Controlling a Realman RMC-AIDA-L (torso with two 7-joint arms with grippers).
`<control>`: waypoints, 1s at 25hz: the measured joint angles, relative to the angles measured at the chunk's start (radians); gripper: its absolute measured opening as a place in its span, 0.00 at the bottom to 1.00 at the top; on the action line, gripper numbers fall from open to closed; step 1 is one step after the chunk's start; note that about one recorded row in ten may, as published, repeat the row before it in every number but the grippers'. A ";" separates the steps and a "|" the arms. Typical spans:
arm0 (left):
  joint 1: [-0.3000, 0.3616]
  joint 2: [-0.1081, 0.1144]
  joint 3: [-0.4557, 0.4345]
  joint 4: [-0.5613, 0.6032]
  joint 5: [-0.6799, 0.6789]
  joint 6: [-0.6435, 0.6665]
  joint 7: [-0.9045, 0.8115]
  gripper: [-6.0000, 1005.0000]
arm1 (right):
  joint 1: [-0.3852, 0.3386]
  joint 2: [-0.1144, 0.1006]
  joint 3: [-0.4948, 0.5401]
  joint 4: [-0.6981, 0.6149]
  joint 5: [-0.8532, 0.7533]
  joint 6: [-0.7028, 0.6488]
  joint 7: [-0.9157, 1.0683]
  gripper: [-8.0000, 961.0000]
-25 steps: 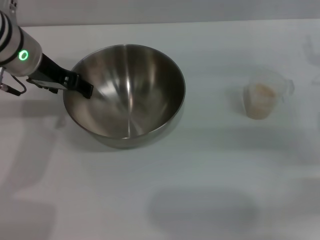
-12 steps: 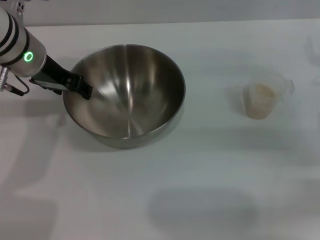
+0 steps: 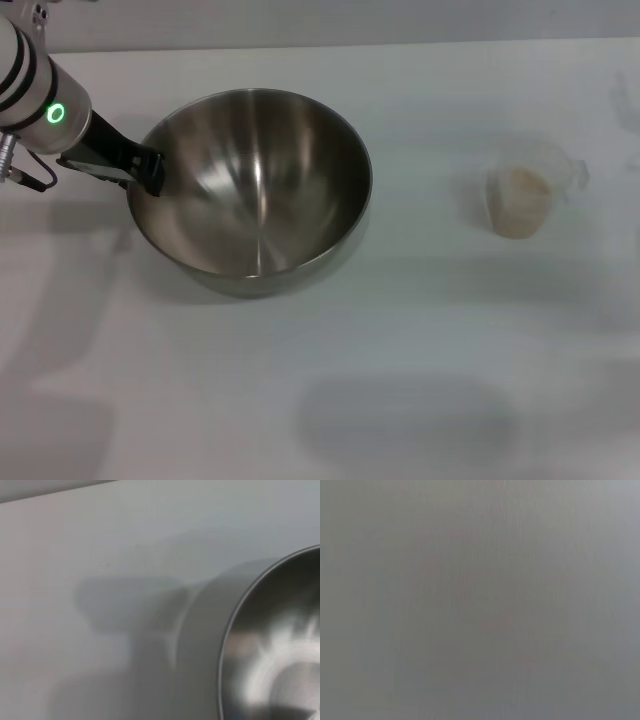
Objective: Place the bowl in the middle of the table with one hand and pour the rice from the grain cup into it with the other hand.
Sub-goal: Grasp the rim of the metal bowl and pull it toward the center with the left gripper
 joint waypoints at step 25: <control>-0.060 0.002 -0.121 0.071 -0.013 -0.010 0.073 0.05 | 0.005 0.000 0.003 0.000 0.000 -0.002 0.000 0.77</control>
